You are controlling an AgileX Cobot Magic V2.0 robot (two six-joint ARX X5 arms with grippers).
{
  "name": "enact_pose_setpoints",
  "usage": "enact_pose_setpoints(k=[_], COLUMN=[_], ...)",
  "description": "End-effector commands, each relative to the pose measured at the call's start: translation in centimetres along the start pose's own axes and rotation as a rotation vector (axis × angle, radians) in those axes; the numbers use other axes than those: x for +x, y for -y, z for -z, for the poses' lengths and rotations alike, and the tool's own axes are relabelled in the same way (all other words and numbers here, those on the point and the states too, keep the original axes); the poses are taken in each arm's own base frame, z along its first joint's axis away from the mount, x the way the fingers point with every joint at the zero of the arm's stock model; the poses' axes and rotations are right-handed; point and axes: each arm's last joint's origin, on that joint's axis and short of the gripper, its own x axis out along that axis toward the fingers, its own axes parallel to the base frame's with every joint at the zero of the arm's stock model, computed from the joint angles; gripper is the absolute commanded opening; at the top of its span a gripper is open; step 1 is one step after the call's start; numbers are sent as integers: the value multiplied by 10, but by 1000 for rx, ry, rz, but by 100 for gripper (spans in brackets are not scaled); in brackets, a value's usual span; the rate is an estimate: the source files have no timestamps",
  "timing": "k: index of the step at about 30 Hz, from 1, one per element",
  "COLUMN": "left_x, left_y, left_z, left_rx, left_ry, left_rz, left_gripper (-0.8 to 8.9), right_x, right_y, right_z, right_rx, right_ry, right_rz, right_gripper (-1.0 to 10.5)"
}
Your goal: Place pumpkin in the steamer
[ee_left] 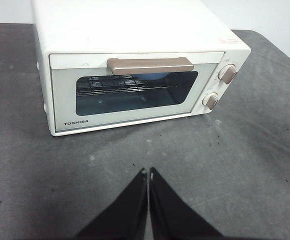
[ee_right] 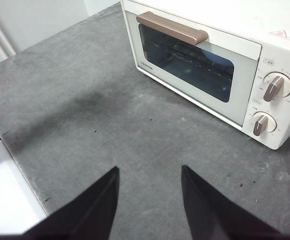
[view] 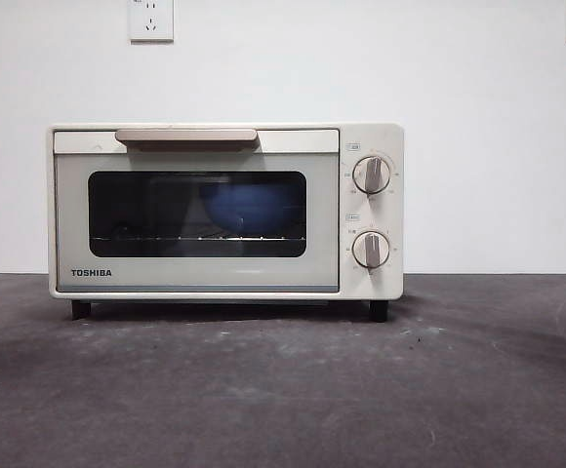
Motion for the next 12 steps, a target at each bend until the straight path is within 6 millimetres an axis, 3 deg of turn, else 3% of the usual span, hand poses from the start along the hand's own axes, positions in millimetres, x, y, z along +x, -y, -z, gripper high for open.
enact_pose_setpoints(k=[1,3,12], left_x=[-3,-3,-3], left_y=[2,2,2], left_z=[-4,-4,-5], left_rx=[21,21,22], left_ry=[21,21,21], left_rz=[3,3,3], left_gripper=[18,18,18], right_x=[-1,-1,-1], right_y=[-1,-1,-2], right_z=[-3,-3,-3], right_rx=[-2,-3,-4], right_ry=[16,15,15], right_rz=[-6,-6,-12], right_gripper=[169,-2,8])
